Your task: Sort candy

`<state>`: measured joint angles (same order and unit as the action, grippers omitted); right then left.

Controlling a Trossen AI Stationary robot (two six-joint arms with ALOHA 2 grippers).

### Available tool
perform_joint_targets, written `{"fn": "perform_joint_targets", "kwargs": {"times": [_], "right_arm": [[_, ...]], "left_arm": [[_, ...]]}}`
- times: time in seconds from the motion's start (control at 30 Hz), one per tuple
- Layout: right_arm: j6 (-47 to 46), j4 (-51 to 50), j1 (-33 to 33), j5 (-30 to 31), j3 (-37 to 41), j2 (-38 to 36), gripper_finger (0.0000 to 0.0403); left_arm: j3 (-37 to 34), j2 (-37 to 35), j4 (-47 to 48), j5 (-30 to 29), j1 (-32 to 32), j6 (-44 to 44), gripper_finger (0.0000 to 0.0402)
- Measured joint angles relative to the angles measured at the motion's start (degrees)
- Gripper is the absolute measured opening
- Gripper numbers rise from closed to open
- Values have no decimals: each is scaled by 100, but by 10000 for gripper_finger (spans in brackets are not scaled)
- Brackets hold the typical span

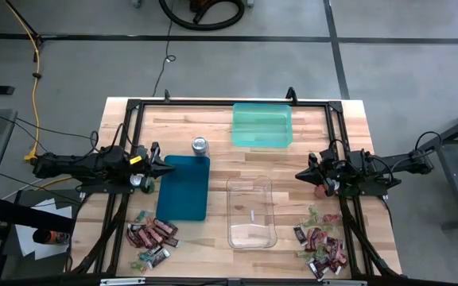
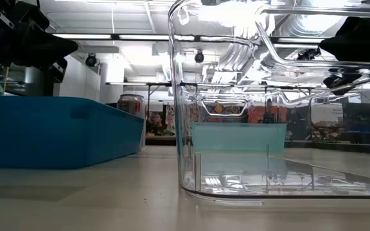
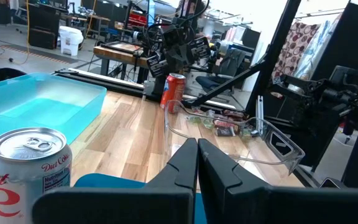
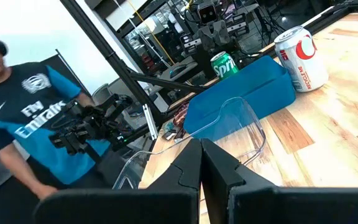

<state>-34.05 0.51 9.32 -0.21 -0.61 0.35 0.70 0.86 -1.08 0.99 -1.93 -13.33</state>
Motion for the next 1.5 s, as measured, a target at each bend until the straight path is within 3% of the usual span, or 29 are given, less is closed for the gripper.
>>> {"fn": "perform_joint_targets", "kwargs": {"times": [0.53, 0.6, 0.8, 0.9, 1.07, 1.23, 1.4, 1.5], "right_arm": [[-2, -1, -1, 0, 0, 0, 0], [0, 0, 0, 0, 0, -1, 0], [0, 0, -1, -1, 1, -1, 0], [0, 0, 0, 0, 0, 1, 0], [-2, 0, -2, 0, 1, -1, 0], [0, 0, -2, -2, -1, 0, 0], [0, 0, -2, 0, 0, -1, 0], [-1, 0, -1, 0, 0, -1, 0]], "left_arm": [[-3, 3, -98, -57, 1, 24, 0], [-4, 16, -677, -390, -1, -117, 0], [7, 107, -3508, -1530, 1, -2060, 0], [27, 240, -4167, -1402, -4, -2076, 0], [709, 1465, -4215, -910, -362, -2303, 0], [2016, 3454, -4127, -1036, -831, -1459, 0], [3175, 4930, -3865, 49, -1038, -880, 0], [3657, 5539, -3884, 440, -1096, -1201, 0]]}}
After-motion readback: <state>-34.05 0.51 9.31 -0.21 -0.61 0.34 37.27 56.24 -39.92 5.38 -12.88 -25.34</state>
